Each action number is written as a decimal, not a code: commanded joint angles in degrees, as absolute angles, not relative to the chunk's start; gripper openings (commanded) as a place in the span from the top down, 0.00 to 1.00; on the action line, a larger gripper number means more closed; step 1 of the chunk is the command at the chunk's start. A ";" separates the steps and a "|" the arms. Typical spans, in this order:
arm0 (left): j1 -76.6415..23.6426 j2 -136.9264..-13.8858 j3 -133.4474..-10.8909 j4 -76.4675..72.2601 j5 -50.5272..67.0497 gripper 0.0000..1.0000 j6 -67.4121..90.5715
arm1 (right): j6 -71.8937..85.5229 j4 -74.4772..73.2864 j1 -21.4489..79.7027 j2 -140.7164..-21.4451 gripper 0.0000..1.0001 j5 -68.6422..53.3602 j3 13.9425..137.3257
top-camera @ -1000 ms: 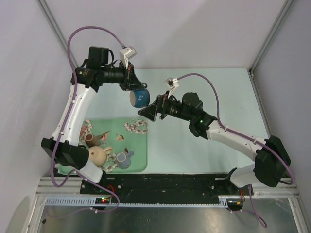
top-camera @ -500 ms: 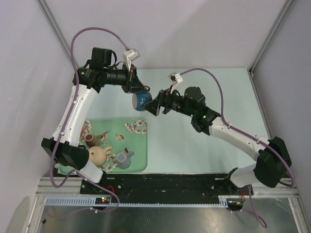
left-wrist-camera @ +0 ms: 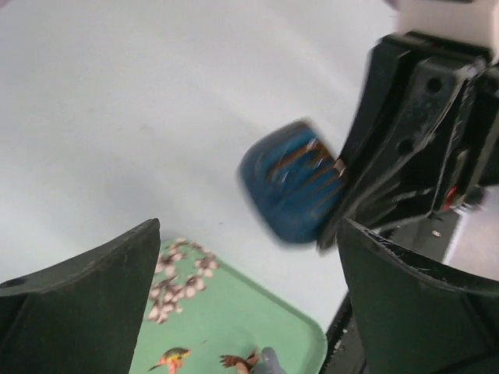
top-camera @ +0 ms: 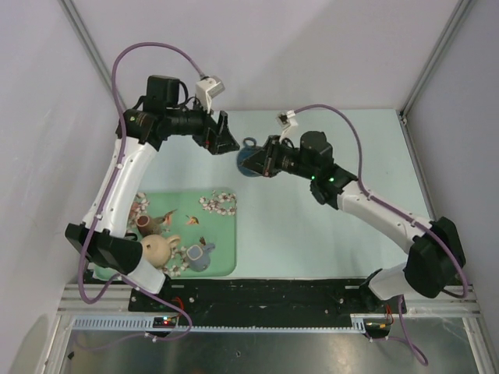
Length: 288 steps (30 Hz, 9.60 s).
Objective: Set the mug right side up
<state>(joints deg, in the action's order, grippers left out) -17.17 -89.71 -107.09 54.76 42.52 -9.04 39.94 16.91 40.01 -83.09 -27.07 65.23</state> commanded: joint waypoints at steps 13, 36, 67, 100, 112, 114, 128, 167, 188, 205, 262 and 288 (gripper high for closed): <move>-27.35 -83.99 -88.51 65.00 7.38 0.08 -33.60 | 14.19 -45.09 17.52 -91.12 1.00 13.92 68.71; -47.41 -81.01 -54.04 57.46 -1.45 0.09 -33.23 | 17.59 -28.06 5.92 -91.51 0.63 1.17 56.15; -35.67 -79.78 -78.77 55.28 2.15 1.00 -21.42 | 13.82 -29.06 22.47 -62.05 0.01 -11.87 59.85; -23.19 -83.67 -114.21 54.55 38.80 1.00 2.49 | 42.42 25.57 43.23 -75.62 0.28 -31.07 67.85; -22.35 -82.83 -110.33 54.14 33.91 0.18 -2.02 | 40.00 13.41 39.79 -73.84 0.99 -23.80 68.81; -21.43 -82.30 -108.82 54.12 25.59 0.05 -5.12 | 30.46 -1.37 39.54 -72.78 1.00 -12.61 70.40; -20.52 -77.26 -79.81 69.84 -6.60 0.03 -39.21 | 12.15 -50.23 34.91 -93.95 1.00 9.92 80.61; -20.66 -79.54 -59.84 60.49 -2.69 1.00 -37.89 | 12.24 -46.82 32.77 -88.60 0.02 8.21 80.16; -19.58 -84.57 -123.48 63.97 45.86 1.00 -3.62 | 40.55 13.75 41.79 -77.08 0.00 -36.76 74.05; -18.21 -81.39 -114.98 62.34 26.93 0.02 -10.20 | 34.67 5.00 42.91 -77.38 1.00 -28.51 74.69; 0.55 -104.95 -68.58 51.96 -7.25 0.58 -57.56 | 14.68 -32.33 43.12 -100.56 0.32 -1.12 75.76; -8.82 -88.19 -91.89 56.84 21.28 1.00 -26.86 | 22.04 -17.13 39.63 -82.52 0.01 -25.46 74.48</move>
